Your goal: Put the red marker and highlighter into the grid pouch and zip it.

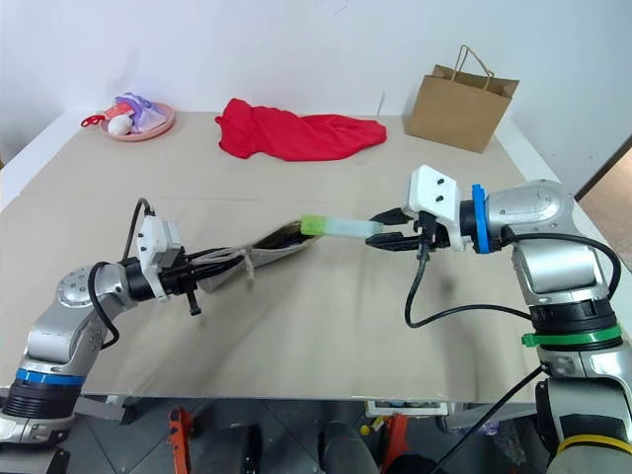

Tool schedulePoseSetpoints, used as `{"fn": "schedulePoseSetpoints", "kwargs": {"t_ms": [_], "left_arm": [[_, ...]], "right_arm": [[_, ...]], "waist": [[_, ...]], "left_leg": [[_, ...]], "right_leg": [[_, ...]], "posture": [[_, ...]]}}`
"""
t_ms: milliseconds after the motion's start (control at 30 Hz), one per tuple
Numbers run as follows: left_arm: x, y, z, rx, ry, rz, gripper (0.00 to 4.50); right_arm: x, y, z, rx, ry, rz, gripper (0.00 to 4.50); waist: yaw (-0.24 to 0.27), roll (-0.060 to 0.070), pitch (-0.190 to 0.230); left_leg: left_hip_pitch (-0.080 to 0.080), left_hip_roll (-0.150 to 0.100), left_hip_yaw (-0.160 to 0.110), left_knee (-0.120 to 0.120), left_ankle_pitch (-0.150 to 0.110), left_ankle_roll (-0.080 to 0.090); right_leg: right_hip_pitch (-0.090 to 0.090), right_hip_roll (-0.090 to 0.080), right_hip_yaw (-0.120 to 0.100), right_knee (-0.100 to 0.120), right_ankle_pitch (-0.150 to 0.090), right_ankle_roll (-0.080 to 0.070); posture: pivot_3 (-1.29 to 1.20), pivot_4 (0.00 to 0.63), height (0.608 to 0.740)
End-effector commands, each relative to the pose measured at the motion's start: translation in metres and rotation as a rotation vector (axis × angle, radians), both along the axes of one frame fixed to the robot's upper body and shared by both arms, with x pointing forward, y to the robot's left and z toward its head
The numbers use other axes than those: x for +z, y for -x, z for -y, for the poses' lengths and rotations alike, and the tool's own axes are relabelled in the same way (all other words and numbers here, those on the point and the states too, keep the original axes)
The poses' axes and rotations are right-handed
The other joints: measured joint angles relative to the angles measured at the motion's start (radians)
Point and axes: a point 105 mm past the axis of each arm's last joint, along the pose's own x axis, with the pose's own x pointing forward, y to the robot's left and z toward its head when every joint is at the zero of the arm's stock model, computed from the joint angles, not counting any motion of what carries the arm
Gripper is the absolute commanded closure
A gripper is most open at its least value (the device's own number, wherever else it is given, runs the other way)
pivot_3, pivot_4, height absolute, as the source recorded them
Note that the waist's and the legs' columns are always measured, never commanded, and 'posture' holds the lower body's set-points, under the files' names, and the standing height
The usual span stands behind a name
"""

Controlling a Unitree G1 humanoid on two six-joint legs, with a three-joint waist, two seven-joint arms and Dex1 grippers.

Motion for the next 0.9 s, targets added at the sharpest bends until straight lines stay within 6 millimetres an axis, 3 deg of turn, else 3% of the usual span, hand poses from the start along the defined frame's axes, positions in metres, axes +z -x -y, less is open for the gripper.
{"fn": "schedulePoseSetpoints", "kwargs": {"t_ms": [33,400,900], "left_arm": [[0.008,0.003,0.005,-0.023,0.007,0.045,4.50],[0.001,0.009,0.007,-0.044,-0.002,0.028,4.50],[-0.001,0.011,0.010,-0.064,0.000,0.023,4.50]], "right_arm": [[-0.001,-0.004,0.002,-0.012,0.046,0.034,3.50],[-0.008,-0.003,-0.017,0.075,0.098,0.031,3.50],[-0.002,-0.011,-0.099,0.277,0.078,0.110,3.50]], "waist": [[0.001,0.000,0.000],[0.000,0.000,0.000],[0.000,0.000,0.000]], "left_leg": [[0.000,0.000,0.000,0.000,0.000,0.000],[-0.002,0.000,-0.001,0.000,-0.002,0.000],[-0.003,0.000,-0.002,0.000,-0.001,0.000]], "right_leg": [[0.000,0.000,0.000,0.000,0.000,0.000],[-0.001,-0.001,0.000,0.000,0.000,-0.002],[-0.001,-0.001,-0.001,0.000,0.001,-0.004]], "posture": [[0.00,0.150,0.740],[0.00,0.150,0.740],[0.00,0.150,0.740]]}}
